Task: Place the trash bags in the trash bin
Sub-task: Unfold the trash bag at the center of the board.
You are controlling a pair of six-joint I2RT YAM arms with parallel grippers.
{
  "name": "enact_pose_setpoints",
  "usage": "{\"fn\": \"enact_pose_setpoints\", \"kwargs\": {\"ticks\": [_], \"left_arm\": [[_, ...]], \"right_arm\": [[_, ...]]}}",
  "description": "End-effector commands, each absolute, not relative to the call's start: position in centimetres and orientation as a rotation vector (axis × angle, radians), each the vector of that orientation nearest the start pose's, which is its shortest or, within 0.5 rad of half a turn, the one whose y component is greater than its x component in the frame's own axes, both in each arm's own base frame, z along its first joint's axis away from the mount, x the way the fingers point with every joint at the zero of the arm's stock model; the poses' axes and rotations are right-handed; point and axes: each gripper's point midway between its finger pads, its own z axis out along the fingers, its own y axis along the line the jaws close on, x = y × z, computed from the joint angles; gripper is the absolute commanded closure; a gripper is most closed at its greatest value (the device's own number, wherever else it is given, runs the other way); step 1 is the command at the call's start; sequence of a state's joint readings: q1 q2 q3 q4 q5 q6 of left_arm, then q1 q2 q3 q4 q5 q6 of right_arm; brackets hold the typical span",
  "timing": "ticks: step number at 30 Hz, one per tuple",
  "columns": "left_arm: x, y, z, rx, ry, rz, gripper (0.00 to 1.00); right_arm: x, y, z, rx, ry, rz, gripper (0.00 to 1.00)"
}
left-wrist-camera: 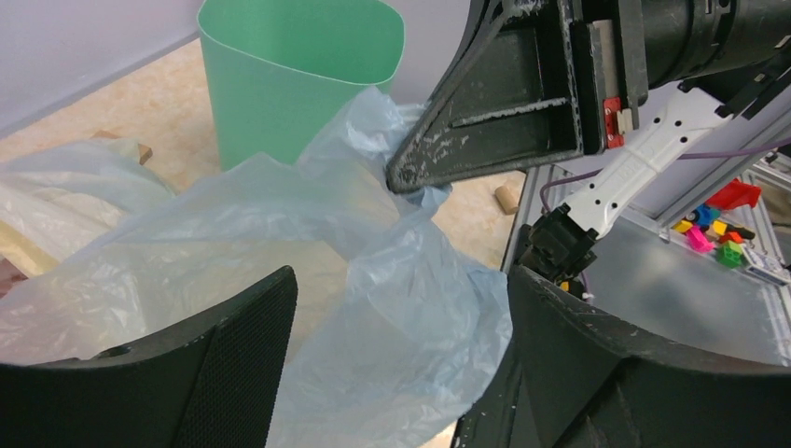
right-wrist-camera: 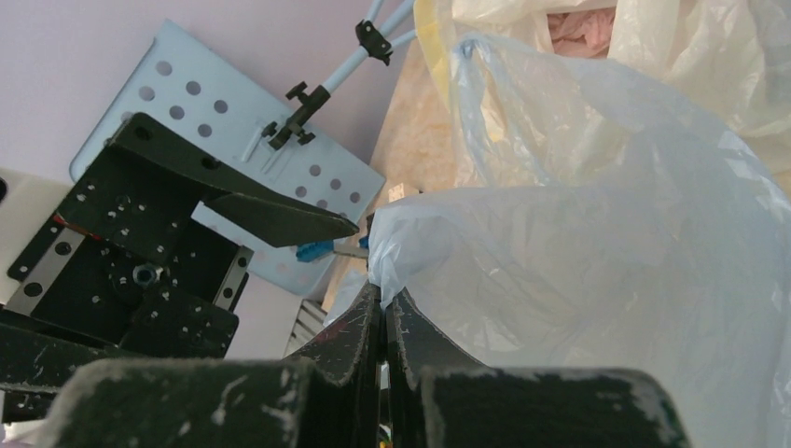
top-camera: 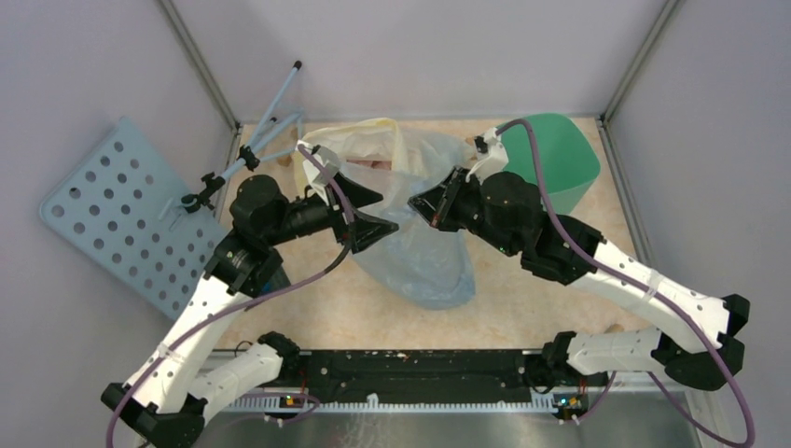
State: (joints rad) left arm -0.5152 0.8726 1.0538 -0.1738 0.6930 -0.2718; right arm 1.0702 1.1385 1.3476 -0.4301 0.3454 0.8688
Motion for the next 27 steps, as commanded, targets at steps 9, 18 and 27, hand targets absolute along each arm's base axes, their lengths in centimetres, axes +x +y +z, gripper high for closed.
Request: {"fn": "enact_pose_setpoints", "kwargs": {"ticks": [9, 18, 27], "left_arm": [[19.4, -26.4, 39.0, 0.921, 1.428, -1.132, 0.26], [19.9, -27.0, 37.3, 0.954, 1.468, -1.126, 0.43], [19.7, -26.6, 36.4, 0.969, 1.49, -1.093, 0.49]], "right_arm": [[20.8, 33.5, 40.3, 0.051, 1.873, 1.145, 1.0], [21.0, 33.6, 40.3, 0.051, 1.868, 1.143, 1.0], [21.2, 33.7, 40.0, 0.047, 1.867, 1.132, 1.0]]}}
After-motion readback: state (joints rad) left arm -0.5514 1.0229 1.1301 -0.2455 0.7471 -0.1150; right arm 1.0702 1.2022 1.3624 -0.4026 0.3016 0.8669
